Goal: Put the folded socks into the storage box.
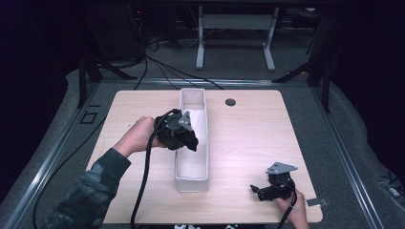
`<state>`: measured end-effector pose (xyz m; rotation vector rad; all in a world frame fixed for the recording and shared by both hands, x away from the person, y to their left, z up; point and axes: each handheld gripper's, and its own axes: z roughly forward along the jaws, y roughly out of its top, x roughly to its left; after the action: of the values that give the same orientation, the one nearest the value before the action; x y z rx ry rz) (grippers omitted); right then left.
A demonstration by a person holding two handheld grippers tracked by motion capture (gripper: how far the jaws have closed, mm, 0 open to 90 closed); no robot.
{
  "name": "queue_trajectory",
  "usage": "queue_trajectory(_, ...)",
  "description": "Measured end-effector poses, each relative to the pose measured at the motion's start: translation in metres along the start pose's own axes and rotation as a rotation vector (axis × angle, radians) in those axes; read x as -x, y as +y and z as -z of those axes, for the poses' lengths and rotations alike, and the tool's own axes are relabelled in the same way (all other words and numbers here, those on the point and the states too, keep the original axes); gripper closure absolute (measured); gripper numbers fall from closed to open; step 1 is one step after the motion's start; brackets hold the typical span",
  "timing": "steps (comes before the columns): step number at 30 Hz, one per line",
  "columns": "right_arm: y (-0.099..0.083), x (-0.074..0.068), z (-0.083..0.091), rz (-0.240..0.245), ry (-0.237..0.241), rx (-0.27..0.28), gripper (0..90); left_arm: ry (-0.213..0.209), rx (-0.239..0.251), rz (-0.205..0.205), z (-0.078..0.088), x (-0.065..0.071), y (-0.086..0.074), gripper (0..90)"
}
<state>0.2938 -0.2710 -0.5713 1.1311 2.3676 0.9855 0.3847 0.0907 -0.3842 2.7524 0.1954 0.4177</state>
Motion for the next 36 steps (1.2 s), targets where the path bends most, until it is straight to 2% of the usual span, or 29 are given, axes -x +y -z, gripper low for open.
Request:
queue_trajectory(15, 0.000, 0.000, 0.000, 0.000, 0.000, 0.000, 0.5, -0.031, 0.000, -0.022, -0.017, 0.004, 0.010, 52.8)
queue_trajectory(23, 0.000, 0.000, 0.000, 0.000, 0.000, 0.000, 0.4, -0.054, 0.020, -0.020, -0.024, 0.005, 0.014, 52.6)
queue_trajectory(29, 0.000, 0.000, 0.000, 0.000, 0.000, 0.000, 0.4, -0.071, -0.006, -0.031, -0.034, 0.006, 0.013, 52.5)
queue_trajectory(36, 0.000, 0.000, 0.000, 0.001, 0.000, 0.001, 0.4, -0.092, -0.022, -0.020, -0.047, 0.006, 0.008, 52.5)
